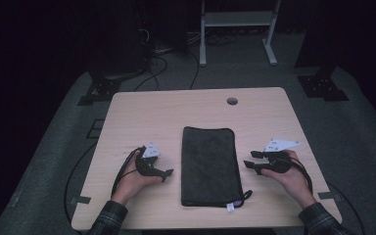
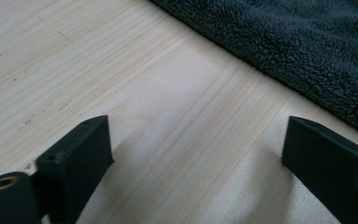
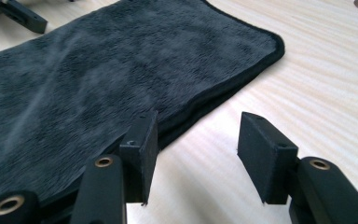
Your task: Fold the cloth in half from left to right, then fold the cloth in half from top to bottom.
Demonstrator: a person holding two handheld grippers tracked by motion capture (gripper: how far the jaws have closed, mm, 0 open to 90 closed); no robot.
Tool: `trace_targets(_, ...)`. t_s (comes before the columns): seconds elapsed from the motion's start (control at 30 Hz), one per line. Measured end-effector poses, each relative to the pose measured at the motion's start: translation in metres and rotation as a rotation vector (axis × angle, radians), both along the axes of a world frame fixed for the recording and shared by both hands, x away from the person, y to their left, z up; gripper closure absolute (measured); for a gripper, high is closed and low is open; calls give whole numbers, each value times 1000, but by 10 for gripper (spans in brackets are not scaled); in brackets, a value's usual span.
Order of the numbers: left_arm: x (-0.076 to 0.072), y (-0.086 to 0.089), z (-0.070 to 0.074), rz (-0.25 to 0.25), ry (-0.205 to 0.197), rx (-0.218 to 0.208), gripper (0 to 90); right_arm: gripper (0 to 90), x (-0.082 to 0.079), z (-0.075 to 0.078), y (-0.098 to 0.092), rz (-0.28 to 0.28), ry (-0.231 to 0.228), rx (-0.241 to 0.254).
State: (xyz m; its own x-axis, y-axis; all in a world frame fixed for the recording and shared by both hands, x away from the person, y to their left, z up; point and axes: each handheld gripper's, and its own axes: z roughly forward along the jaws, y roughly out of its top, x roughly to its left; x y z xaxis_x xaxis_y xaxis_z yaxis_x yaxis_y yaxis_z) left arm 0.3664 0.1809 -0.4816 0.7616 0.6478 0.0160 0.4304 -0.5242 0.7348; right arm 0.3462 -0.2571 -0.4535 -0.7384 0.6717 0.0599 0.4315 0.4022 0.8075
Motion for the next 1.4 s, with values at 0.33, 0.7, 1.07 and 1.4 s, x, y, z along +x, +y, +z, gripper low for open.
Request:
trace_targets(0.33,11,-6,7,-28,11,-7,352,455,32,4,13,9,0,1)
trace_targets(0.7,53,-19,26,-10,-20,-43,512,461,66,11,25,-14,-27,-34)
trace_targets(1.07,99,-42,30,3,-16,-48,490,465,121,6,41,-50,4,-16)
trace_targets(1.4,129,-62,19,20,17,-57,485,455,145,-22,44,-53,56,-49)
